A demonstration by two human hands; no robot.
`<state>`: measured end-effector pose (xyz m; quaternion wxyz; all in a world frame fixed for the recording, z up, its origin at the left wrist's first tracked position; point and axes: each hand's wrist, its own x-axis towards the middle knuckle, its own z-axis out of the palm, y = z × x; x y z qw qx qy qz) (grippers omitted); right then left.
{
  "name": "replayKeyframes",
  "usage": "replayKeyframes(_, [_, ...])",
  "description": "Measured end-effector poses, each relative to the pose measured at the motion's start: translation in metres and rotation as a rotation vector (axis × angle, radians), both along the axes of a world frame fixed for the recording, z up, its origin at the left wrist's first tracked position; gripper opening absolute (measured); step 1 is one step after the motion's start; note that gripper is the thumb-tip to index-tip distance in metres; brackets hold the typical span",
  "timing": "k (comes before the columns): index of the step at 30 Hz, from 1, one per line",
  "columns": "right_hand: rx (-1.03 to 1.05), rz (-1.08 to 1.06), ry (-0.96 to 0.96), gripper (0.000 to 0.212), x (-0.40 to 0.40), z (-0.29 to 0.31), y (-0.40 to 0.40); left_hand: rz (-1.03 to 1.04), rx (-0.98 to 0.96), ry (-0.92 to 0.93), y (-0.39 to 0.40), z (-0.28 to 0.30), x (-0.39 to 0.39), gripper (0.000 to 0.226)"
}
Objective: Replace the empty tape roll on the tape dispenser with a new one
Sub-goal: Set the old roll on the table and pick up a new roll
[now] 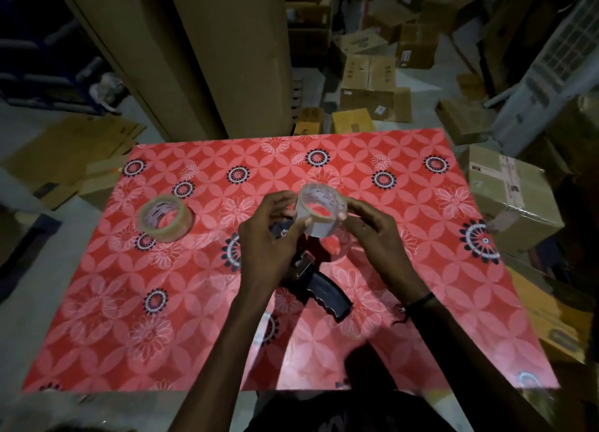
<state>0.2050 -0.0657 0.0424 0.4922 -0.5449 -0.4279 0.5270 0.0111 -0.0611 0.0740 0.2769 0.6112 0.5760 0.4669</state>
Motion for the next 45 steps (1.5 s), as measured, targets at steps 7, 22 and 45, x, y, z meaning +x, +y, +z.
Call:
replayKeyframes(7, [0.212, -0.080, -0.162, 0.052, -0.023, 0.002, -0.007, 0.037, -0.102, -0.191, -0.007, -0.009, -0.007, 0.047])
replayKeyframes(22, [0.150, -0.194, -0.104, 0.025, -0.101, 0.001, 0.005, -0.028, 0.165, 0.084, 0.007, -0.008, -0.069, 0.045])
replayKeyframes(45, [0.262, 0.031, -0.358, 0.036, -0.274, 0.010, 0.166, 0.183, 0.018, 0.088, 0.155, -0.008, -0.255, 0.031])
